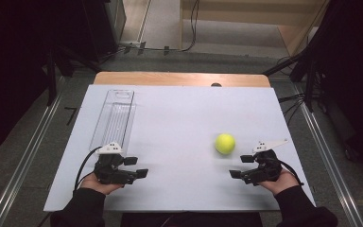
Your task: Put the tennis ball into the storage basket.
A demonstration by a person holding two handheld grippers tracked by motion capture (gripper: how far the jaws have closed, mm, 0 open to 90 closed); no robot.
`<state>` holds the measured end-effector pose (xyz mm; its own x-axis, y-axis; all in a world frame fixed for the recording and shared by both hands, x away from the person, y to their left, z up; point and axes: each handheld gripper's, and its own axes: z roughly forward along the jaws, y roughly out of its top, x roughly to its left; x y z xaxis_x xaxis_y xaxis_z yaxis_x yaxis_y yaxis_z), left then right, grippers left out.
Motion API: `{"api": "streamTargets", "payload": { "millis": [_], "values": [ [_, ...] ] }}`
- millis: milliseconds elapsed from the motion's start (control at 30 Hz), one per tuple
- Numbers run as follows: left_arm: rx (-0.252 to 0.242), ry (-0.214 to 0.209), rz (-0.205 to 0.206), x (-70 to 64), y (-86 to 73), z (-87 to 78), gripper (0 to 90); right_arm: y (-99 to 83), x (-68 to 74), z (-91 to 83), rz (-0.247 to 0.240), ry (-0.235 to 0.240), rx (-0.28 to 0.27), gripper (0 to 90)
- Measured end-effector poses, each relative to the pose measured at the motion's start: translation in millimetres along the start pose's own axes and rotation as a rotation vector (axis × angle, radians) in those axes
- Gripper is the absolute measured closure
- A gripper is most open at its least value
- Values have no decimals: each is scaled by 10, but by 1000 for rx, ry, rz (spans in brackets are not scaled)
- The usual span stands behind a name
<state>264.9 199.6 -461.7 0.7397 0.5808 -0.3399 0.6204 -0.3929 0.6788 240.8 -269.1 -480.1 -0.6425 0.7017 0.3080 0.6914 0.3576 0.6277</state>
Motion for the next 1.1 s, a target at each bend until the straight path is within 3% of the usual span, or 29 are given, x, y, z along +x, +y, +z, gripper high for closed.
{"api": "streamTargets", "payload": {
  "millis": [100,300,633,1100],
  "values": [
    [2,-1,3,0,-1,-4,291,38,1,-27,5,-11,-3,147],
    [1,-9,8,-14,2,2,291,188,2,-158,3,-47,-65,147],
    [2,-7,14,-22,-3,-3,291,395,29,-217,-25,-66,-80,147],
    [1,-15,19,-30,-14,-4,290,655,-12,-288,-21,-101,-104,147]
  ]
}}
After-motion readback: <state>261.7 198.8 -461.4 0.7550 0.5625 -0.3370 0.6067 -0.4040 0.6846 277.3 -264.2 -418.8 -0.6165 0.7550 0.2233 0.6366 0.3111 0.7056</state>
